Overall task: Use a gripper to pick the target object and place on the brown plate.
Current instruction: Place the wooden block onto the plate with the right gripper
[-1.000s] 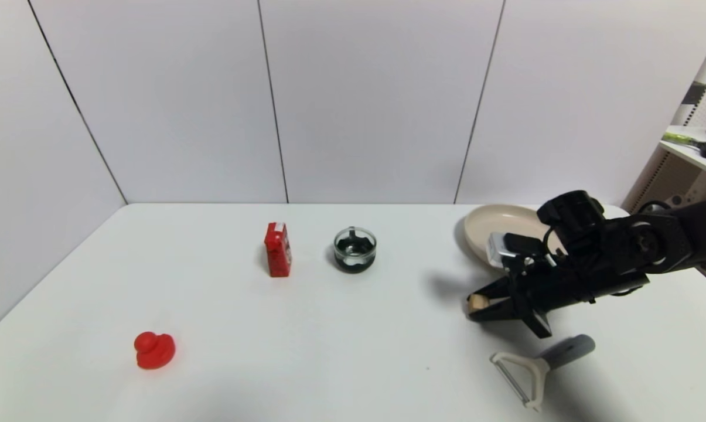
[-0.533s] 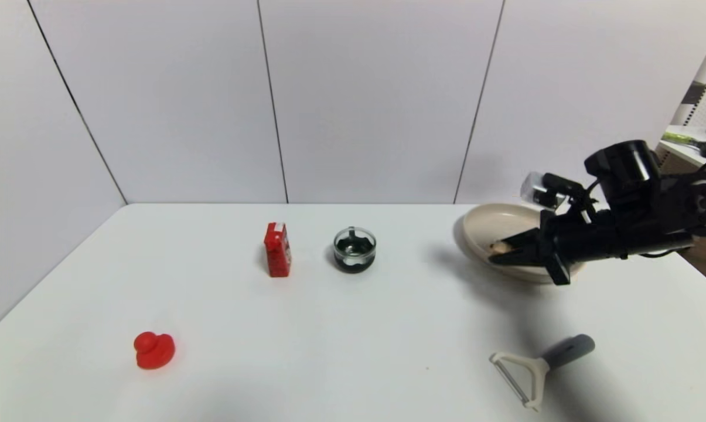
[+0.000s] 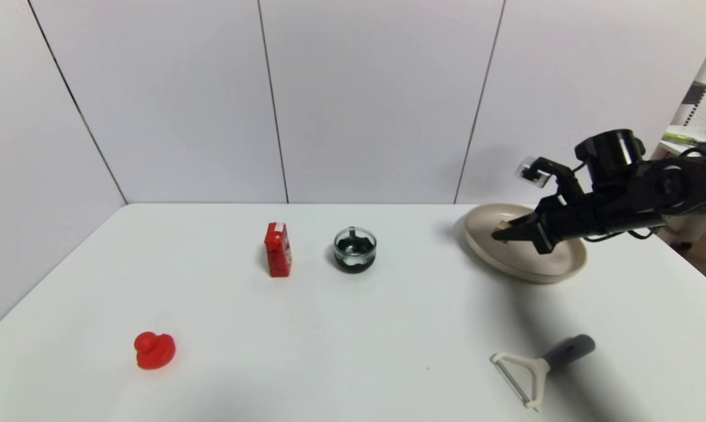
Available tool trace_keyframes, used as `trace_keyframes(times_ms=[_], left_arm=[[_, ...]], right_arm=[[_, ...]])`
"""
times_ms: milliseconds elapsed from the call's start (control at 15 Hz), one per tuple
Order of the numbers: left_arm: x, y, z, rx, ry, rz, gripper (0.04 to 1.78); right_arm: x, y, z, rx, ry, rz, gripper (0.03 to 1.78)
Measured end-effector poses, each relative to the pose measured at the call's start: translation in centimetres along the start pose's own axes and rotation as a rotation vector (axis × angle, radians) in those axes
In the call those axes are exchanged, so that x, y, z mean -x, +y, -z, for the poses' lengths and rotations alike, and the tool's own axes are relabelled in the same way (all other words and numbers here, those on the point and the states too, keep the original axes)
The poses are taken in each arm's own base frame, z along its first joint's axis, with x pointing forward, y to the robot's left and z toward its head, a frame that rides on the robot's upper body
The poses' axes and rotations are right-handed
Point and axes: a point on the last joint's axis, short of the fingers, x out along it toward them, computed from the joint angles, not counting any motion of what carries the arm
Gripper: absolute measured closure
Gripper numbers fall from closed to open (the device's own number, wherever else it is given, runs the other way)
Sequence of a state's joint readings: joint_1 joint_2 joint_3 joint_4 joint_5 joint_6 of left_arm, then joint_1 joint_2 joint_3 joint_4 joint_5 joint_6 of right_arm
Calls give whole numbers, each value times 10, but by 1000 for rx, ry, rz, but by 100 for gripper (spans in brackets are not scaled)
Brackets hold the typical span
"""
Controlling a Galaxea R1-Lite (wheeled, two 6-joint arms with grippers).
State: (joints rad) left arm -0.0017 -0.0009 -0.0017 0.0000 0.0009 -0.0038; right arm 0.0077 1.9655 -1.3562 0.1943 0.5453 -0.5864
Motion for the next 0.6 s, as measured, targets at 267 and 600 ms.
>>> trace_keyframes(times_ms=[267, 600], left_arm=[[0, 0, 0, 0, 0, 0, 13], [0, 0, 0, 0, 0, -1, 13]], right_arm=[[-19, -23, 11, -24, 64, 74, 127], [-28, -34, 18, -43, 79, 83, 71]])
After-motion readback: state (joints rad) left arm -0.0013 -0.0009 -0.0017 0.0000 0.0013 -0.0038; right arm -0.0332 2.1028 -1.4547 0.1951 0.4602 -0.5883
